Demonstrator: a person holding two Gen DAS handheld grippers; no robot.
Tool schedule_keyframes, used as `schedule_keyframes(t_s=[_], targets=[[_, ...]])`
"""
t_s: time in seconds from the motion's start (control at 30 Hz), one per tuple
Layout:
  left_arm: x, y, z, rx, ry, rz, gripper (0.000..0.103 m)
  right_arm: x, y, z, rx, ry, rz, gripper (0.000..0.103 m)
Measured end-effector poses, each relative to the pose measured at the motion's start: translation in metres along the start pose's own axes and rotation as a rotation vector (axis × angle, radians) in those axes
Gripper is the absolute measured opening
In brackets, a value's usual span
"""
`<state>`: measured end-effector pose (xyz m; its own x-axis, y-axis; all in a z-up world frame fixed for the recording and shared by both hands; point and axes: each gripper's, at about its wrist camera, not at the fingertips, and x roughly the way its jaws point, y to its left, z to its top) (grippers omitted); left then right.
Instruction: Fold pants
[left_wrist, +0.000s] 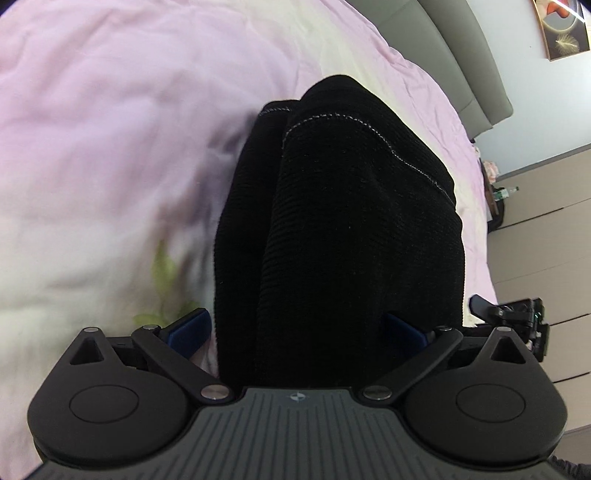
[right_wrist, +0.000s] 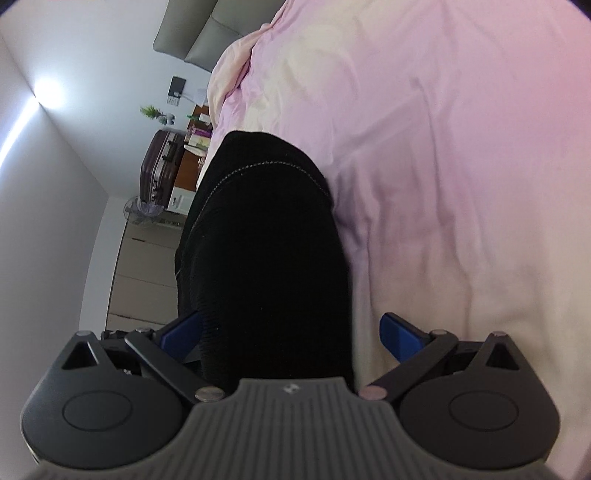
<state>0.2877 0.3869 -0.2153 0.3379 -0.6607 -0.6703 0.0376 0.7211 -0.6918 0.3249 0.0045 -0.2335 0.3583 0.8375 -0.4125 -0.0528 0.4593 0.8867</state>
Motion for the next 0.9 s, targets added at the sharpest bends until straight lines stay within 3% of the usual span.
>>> schedule_keyframes(t_s=[0.17, 0.37, 0.5, 0.63, 0.77, 0.9], targets=[[0.015, 0.006, 0.004, -0.018, 0.045, -0.059, 0.103, 0.031, -0.003, 0.014, 0.018, 0.081, 0.043, 0.098], [0.024, 0.006, 0.006, -0.014, 0.074, -0.078, 0.103, 0.068, -0.013, 0.027, 0.064, 0.177, 0.099, 0.098], [0.027, 0.002, 0.002, -0.008, 0.069, -0.078, 0.103, 0.085, -0.003, 0.029, 0.028, 0.230, 0.077, 0.098], [0.029, -0.006, -0.004, -0.003, 0.040, -0.055, 0.103, 0.085, 0.012, 0.024, -0.040, 0.207, 0.021, 0.095], [0.020, -0.016, -0.017, 0.046, 0.010, -0.050, 0.103, 0.075, 0.007, 0.017, -0.049, 0.167, 0.063, 0.080], [0.009, -0.028, -0.030, 0.072, -0.017, -0.076, 0.102, 0.060, 0.007, 0.006, -0.007, 0.127, 0.125, 0.076]])
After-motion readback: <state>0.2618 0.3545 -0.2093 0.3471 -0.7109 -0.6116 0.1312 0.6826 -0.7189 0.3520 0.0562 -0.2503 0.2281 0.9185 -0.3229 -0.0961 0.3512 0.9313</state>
